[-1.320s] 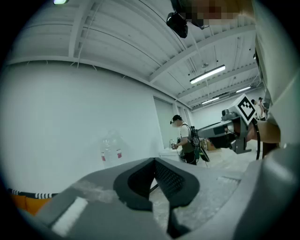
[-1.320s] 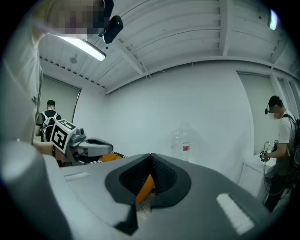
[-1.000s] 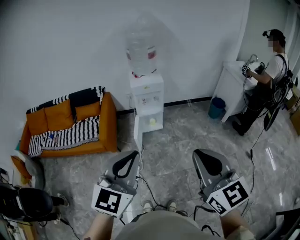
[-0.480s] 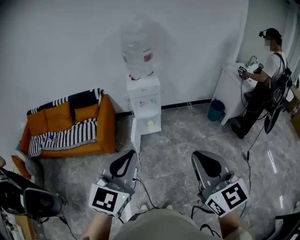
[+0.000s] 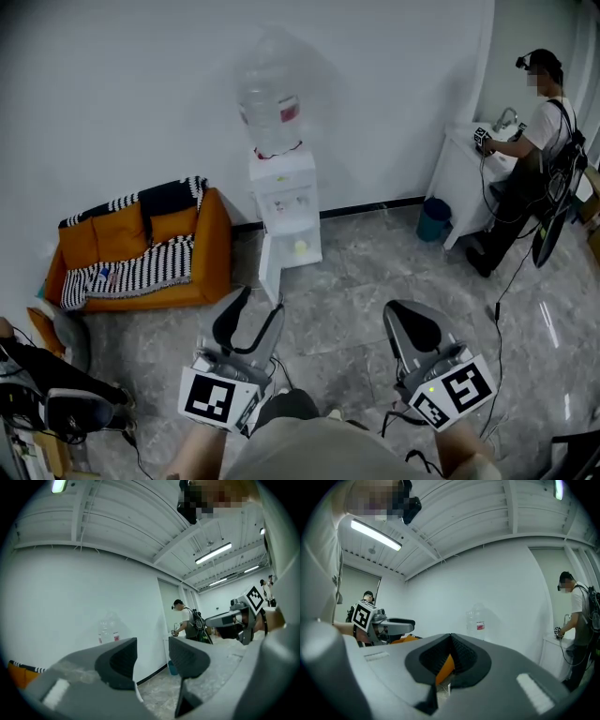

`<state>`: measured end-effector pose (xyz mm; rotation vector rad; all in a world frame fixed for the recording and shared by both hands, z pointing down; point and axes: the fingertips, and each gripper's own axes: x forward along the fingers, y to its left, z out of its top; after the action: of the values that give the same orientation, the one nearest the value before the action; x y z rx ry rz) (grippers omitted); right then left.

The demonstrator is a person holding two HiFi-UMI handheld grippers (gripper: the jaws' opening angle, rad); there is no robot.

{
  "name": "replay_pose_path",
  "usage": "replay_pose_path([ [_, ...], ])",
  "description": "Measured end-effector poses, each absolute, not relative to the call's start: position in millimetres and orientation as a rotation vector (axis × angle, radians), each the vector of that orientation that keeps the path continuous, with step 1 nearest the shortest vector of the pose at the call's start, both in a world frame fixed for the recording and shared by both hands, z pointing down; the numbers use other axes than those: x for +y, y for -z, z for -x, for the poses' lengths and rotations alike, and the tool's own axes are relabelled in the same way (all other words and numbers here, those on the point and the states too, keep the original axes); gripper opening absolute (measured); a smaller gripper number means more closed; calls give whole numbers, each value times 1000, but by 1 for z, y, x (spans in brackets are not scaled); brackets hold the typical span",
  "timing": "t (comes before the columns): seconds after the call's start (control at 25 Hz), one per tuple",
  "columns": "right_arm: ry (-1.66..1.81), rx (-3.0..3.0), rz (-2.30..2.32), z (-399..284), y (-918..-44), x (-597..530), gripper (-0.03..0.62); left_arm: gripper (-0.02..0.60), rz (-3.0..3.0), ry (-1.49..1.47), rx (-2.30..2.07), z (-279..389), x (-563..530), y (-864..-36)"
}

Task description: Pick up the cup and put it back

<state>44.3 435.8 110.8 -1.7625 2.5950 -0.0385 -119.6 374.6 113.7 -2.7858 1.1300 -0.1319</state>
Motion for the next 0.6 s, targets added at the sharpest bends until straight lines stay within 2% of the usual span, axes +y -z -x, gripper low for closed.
replay_pose_path([
  [0.6, 45, 2642, 1778, -57, -134, 382, 3, 206, 2800, 123, 1087, 93, 319, -130],
])
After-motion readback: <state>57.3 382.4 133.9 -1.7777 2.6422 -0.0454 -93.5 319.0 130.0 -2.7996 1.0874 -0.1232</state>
